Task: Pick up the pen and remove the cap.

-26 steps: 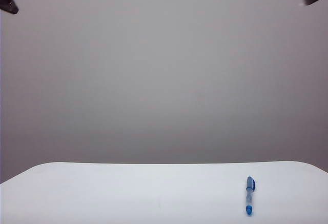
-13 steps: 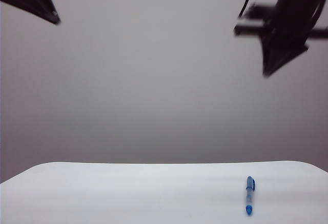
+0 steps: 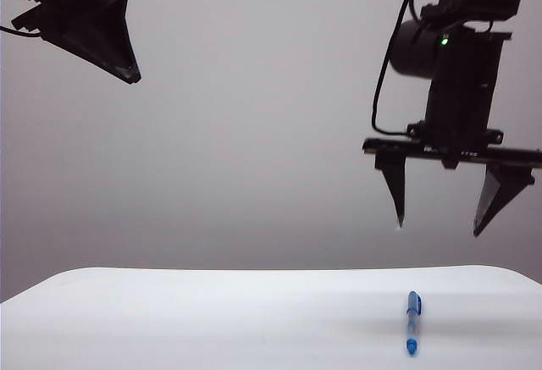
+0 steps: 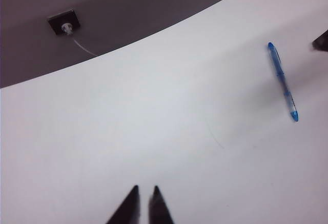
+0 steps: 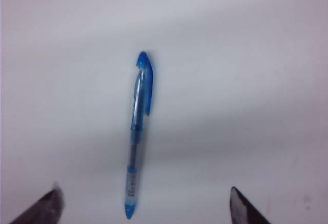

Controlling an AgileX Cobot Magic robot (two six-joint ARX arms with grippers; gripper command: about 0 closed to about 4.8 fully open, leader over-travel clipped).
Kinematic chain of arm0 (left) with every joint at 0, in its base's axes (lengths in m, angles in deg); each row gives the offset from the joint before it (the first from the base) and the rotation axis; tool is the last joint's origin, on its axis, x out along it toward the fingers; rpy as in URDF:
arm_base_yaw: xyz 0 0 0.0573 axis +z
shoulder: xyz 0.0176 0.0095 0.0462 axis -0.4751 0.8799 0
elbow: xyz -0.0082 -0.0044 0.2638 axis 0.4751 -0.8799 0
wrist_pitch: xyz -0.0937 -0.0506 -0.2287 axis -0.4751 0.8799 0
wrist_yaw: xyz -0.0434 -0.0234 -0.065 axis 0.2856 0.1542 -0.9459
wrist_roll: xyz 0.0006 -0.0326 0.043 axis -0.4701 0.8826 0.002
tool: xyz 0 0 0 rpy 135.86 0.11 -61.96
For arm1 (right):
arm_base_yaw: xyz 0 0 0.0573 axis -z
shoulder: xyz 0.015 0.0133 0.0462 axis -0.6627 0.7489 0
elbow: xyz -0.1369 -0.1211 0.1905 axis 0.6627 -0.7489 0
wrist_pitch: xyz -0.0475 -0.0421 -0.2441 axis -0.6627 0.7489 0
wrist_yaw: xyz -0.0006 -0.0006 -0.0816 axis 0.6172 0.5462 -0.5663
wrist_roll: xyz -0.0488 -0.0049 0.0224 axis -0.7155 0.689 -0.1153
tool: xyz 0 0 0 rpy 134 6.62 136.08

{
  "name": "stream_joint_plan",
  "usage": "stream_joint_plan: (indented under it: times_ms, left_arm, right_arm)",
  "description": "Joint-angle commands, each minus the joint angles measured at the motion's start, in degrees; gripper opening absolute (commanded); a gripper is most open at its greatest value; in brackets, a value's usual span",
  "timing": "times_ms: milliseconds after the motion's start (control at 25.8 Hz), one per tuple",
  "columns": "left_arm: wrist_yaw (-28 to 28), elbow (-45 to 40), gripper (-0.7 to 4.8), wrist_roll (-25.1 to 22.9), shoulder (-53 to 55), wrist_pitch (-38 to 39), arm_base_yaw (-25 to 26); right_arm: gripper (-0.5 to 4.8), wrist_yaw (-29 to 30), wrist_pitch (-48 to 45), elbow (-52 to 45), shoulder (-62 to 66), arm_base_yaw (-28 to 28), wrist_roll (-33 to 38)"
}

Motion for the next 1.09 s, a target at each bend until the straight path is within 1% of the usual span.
stream_joint_plan:
  times_ms: [39, 78, 116, 194, 543, 698, 892, 969, 1086]
  left_arm:
    - [-0.02, 0.28, 1.65, -3.50, -0.17, -1.16, 0.11]
    - [-0.02, 0.28, 1.94, -4.26, -0.17, -1.14, 0.11]
    - [-0.02, 0.28, 1.97, -4.52, -0.17, -1.03, 0.09]
    - [0.15, 0.28, 1.82, -4.50, -0.17, 0.26, 0.11]
    - [0.17, 0.26, 1.82, -4.46, -0.13, 1.49, 0.11]
    - [0.17, 0.26, 1.82, -4.46, -0.13, 1.42, 0.11]
    - [0.15, 0.26, 1.82, -4.33, -0.13, 1.42, 0.11]
    - [0.15, 0.26, 1.82, -4.11, -0.13, 1.42, 0.11]
    - [0.13, 0.26, 1.82, -3.82, -0.13, 1.42, 0.09]
  right_arm:
    - [4.05, -0.17, 0.22, 0.31, 1.64, -1.07, 1.44]
    - [4.05, -0.20, 0.04, 0.31, 2.49, -1.51, 1.46]
    - [4.05, -0.24, 0.02, 0.31, 3.17, -1.84, 1.46]
    - [4.04, -0.20, -0.44, 0.31, 6.25, -3.10, 1.88]
    - [4.04, 0.44, -2.45, 0.33, 12.70, -3.19, 1.88]
    - [4.04, 0.37, -2.97, 0.33, 13.94, -3.23, 2.03]
    - [4.04, -0.59, -4.11, 0.33, 14.71, -3.23, 3.89]
    - [3.98, -0.90, -3.89, 0.31, 15.17, -3.30, 5.68]
    - [3.98, -1.75, -3.89, 0.31, 15.26, -3.34, 6.21]
